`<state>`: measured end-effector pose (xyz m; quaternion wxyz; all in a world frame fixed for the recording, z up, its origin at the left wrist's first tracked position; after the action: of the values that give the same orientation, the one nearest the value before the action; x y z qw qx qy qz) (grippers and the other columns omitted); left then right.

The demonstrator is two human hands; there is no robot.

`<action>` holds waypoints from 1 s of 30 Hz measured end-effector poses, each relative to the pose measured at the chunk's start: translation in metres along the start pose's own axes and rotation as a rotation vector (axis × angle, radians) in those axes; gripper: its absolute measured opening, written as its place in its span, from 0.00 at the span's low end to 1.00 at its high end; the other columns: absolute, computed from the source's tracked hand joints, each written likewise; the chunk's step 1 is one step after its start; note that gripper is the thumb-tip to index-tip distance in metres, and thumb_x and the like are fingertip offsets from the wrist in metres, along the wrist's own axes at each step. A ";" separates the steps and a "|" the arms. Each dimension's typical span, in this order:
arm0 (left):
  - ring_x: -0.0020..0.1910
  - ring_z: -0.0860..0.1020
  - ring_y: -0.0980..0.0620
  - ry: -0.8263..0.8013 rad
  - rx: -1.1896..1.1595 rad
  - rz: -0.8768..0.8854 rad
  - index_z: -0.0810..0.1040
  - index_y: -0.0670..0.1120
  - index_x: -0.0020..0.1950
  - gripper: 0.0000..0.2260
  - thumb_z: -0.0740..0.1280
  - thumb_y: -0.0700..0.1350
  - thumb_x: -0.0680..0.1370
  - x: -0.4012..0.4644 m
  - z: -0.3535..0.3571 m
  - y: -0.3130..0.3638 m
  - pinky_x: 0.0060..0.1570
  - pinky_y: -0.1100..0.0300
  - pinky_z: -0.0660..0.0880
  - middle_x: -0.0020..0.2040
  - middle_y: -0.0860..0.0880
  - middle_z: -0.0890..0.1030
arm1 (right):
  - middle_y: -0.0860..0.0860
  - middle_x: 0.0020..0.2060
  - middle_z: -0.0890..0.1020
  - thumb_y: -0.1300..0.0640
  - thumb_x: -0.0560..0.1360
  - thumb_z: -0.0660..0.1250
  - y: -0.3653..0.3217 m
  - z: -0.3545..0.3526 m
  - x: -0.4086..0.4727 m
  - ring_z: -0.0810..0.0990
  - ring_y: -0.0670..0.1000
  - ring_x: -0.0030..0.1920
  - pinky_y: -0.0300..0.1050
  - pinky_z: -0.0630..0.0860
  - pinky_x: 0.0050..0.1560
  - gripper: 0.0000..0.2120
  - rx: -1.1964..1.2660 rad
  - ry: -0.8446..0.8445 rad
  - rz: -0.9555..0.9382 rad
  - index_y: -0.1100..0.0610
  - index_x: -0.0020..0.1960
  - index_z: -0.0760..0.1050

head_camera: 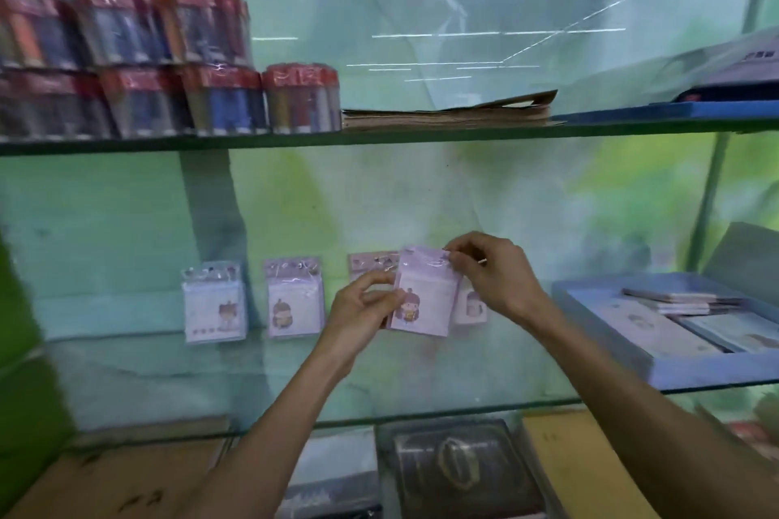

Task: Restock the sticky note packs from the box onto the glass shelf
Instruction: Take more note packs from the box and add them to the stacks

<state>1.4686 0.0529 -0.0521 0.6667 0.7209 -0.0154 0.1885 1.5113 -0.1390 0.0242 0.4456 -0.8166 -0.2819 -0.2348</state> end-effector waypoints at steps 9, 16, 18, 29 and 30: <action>0.44 0.80 0.53 0.228 0.230 0.117 0.78 0.49 0.50 0.06 0.71 0.40 0.76 -0.020 -0.134 0.003 0.43 0.65 0.78 0.46 0.50 0.82 | 0.49 0.39 0.82 0.62 0.76 0.67 -0.071 0.112 0.015 0.77 0.47 0.39 0.23 0.67 0.36 0.05 0.032 -0.085 -0.031 0.58 0.49 0.81; 0.43 0.78 0.59 0.270 0.380 0.073 0.79 0.49 0.52 0.03 0.67 0.44 0.79 -0.028 -0.186 -0.007 0.39 0.74 0.71 0.47 0.51 0.82 | 0.52 0.46 0.85 0.62 0.78 0.63 -0.090 0.172 0.025 0.78 0.49 0.44 0.37 0.69 0.41 0.08 0.035 -0.135 0.031 0.59 0.51 0.81; 0.43 0.77 0.61 0.258 0.404 0.072 0.80 0.48 0.50 0.03 0.67 0.44 0.78 -0.028 -0.190 -0.007 0.37 0.77 0.70 0.47 0.52 0.82 | 0.53 0.46 0.85 0.62 0.78 0.63 -0.090 0.183 0.028 0.78 0.49 0.42 0.37 0.67 0.41 0.07 0.023 -0.142 0.049 0.59 0.50 0.81; 0.49 0.79 0.62 -0.002 0.603 0.065 0.82 0.46 0.59 0.11 0.66 0.43 0.79 -0.016 -0.171 -0.025 0.50 0.77 0.71 0.59 0.55 0.81 | 0.57 0.48 0.83 0.65 0.76 0.64 -0.096 0.202 0.039 0.81 0.56 0.48 0.39 0.70 0.47 0.10 -0.107 -0.069 -0.047 0.61 0.51 0.83; 0.48 0.79 0.62 0.005 0.597 0.063 0.82 0.46 0.60 0.11 0.66 0.43 0.79 -0.015 -0.170 -0.026 0.47 0.80 0.69 0.58 0.55 0.81 | 0.57 0.49 0.83 0.65 0.76 0.64 -0.095 0.201 0.038 0.80 0.56 0.49 0.39 0.69 0.46 0.09 -0.111 -0.063 -0.051 0.61 0.51 0.83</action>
<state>1.4186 0.2169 -0.0745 0.4191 0.8838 0.0198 0.2072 1.5019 0.0858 0.0064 0.3845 -0.8394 -0.3031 -0.2358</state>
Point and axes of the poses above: each hand's wrist, its own x-axis towards the middle knuckle, its own z-axis out of the palm, y = z × x, the point moved 8 cm from there along x, towards the middle knuckle
